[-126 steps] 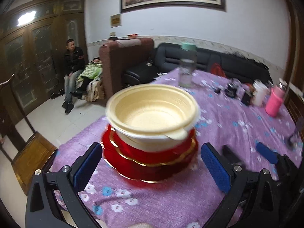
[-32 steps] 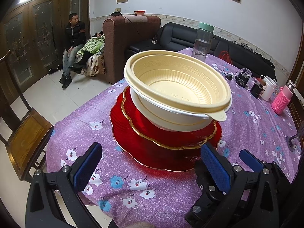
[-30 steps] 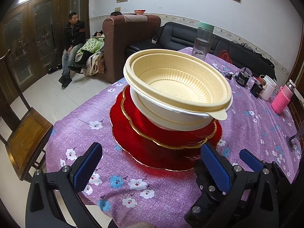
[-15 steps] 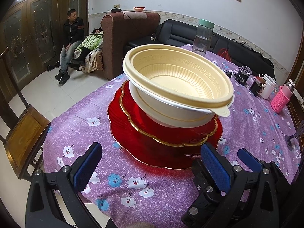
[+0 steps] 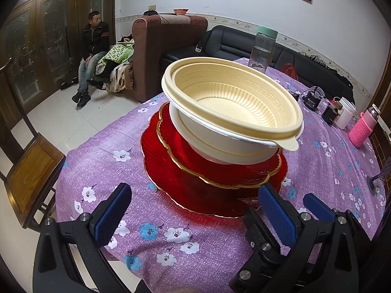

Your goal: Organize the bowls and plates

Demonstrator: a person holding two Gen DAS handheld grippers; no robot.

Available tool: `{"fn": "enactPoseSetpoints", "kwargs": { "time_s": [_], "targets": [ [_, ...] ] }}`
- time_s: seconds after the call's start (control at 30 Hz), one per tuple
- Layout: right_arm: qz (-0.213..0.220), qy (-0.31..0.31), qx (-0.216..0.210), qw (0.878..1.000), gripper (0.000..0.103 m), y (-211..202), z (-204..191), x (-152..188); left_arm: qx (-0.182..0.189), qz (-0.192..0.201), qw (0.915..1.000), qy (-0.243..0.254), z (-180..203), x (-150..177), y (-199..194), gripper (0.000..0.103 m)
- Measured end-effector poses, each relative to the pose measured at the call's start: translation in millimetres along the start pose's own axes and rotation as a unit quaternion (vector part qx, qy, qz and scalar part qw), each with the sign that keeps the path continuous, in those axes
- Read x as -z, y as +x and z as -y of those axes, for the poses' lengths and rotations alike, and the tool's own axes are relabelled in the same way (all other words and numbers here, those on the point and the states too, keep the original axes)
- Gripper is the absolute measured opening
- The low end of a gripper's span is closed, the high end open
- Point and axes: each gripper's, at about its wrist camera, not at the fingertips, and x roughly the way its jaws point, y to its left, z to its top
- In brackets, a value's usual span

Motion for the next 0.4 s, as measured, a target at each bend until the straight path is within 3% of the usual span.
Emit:
{"fn": "enactPoseSetpoints", "kwargs": {
  "time_s": [0.4],
  "targets": [
    [0.008,0.009,-0.009,1.0,0.092,-7.7,6.0,1.2,-0.011,0.005,0.9999,-0.009,0.2,1.6,-5.4,0.103]
  ]
}}
